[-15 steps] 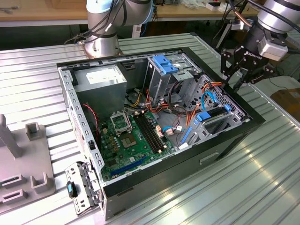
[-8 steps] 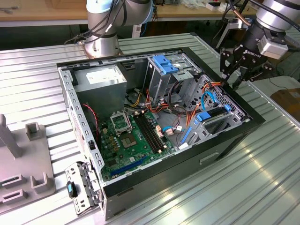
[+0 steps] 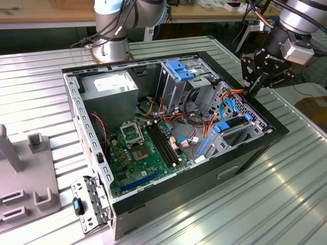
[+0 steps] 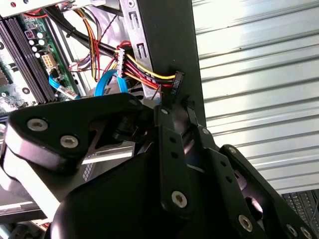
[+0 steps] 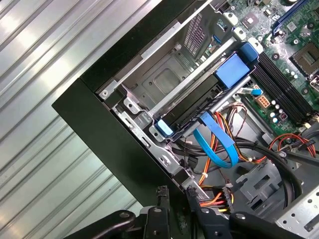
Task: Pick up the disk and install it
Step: 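Insert the first disk wire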
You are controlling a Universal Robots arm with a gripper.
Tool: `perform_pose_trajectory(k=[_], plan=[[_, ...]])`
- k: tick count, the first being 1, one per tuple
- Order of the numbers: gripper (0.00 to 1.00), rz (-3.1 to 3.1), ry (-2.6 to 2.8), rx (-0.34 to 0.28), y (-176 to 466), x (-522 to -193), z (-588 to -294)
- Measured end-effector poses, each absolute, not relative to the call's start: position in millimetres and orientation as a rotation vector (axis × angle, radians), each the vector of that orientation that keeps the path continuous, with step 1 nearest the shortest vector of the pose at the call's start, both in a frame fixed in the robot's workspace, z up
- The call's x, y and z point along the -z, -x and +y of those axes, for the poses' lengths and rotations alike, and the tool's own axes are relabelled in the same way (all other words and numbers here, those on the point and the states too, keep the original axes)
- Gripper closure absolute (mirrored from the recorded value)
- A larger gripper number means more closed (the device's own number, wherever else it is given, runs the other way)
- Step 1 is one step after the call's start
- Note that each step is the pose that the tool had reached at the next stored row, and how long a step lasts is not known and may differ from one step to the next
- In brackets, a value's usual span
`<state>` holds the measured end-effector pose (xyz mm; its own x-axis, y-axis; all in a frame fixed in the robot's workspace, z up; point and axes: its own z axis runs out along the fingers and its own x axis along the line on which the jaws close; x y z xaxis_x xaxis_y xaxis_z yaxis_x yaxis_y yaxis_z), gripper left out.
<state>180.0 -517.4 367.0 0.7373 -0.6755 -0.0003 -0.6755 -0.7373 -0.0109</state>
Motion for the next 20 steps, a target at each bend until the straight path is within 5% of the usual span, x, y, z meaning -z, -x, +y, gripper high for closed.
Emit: perform_pose_trajectory(k=[2, 20], plan=[[0.84, 1.135, 2.918, 0.006, -180.0, -367.0, -517.4], [0.84, 1.132, 2.913, 0.031, -145.6, -382.0, -518.3]])
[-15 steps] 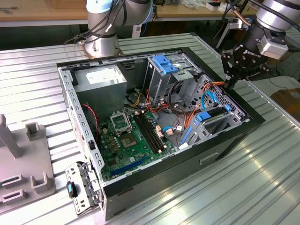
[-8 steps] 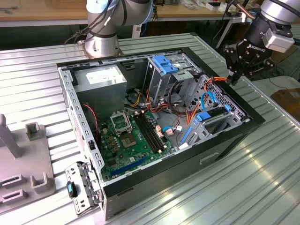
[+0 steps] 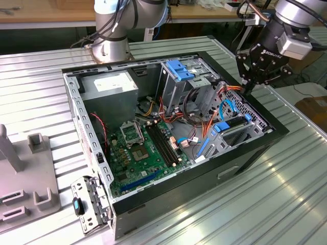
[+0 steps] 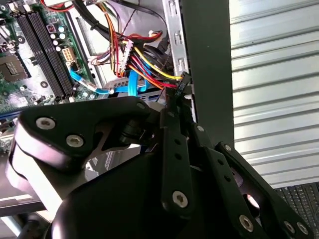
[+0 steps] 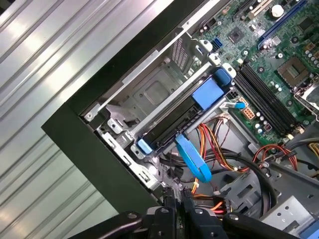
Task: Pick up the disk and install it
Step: 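Insert the first disk wire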
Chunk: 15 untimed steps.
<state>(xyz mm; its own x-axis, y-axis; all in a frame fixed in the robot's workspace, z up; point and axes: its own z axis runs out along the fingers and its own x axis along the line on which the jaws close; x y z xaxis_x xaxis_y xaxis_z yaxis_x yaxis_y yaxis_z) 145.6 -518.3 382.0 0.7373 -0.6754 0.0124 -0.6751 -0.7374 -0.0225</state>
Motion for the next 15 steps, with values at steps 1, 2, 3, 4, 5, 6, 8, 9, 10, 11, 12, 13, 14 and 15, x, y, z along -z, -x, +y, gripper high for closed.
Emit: perform_pose_trajectory(k=[1, 2, 3, 4, 5, 6, 8, 9, 10, 11, 12, 13, 14, 15], plan=[[0.84, 1.132, 2.911, 0.035, -140.3, -381.9, -518.4], [0.84, 1.132, 2.911, 0.038, -137.0, -382.0, -518.4], [0.84, 1.131, 2.910, 0.041, -134.8, -381.9, -518.5], [0.84, 1.131, 2.910, 0.042, -133.0, -381.9, -518.5], [0.84, 1.131, 2.909, 0.044, -130.7, -381.9, -518.5], [0.84, 1.131, 2.909, 0.046, -129.0, -381.9, -518.5], [0.84, 1.130, 2.908, 0.049, -125.3, -381.9, -518.5], [0.84, 1.130, 2.908, 0.049, -125.0, -381.9, -518.5], [0.84, 1.130, 2.908, 0.049, -124.9, -381.9, -518.5], [0.84, 1.130, 2.908, 0.049, -124.8, -381.9, -518.5], [0.84, 1.130, 2.908, 0.049, -124.8, -381.9, -518.5], [0.84, 1.131, 2.908, 0.049, -124.4, -381.9, -519.7], [0.84, 1.131, 2.908, 0.049, -124.1, -381.9, -520.4], [0.84, 1.130, 2.908, 0.049, -123.9, -381.9, -521.1]])
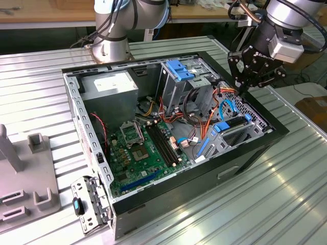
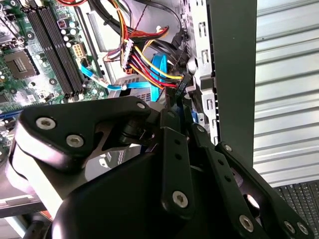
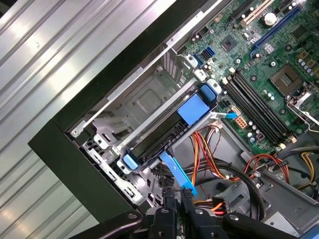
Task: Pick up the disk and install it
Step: 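Insert the first disk wire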
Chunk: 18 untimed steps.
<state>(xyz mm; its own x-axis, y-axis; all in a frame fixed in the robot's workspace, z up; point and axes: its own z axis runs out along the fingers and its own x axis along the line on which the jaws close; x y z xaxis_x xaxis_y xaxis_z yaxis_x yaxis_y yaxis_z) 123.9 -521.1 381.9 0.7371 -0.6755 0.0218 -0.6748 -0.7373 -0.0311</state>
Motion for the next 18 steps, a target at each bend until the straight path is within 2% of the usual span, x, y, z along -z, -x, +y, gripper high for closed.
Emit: perform_pose_trajectory(k=[18], plan=[[0.84, 1.279, 2.848, 0.051, -122.9, -379.9, -532.8]])
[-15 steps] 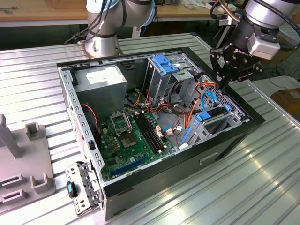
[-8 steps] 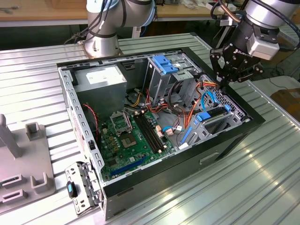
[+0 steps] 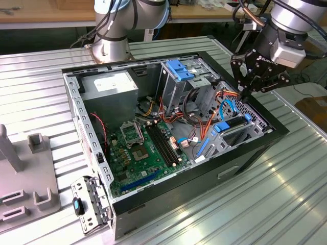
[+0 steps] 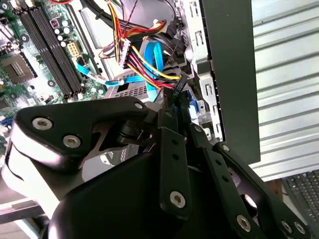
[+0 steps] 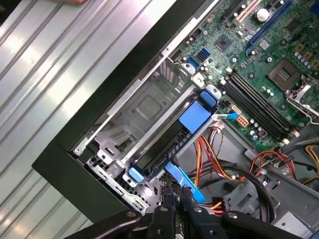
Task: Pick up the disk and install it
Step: 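Insert the first disk wire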
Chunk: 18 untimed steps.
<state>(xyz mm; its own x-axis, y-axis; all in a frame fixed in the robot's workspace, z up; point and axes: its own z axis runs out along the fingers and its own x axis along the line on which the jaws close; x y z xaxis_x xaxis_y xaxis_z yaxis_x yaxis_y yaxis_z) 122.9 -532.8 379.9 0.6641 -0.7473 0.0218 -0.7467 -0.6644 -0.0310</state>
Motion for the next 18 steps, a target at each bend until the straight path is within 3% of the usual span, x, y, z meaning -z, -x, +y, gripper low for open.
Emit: perform_pose_trajectory(k=[18], plan=[[0.84, 1.892, 2.493, 0.056, -116.5, -367.9, -533.7]])
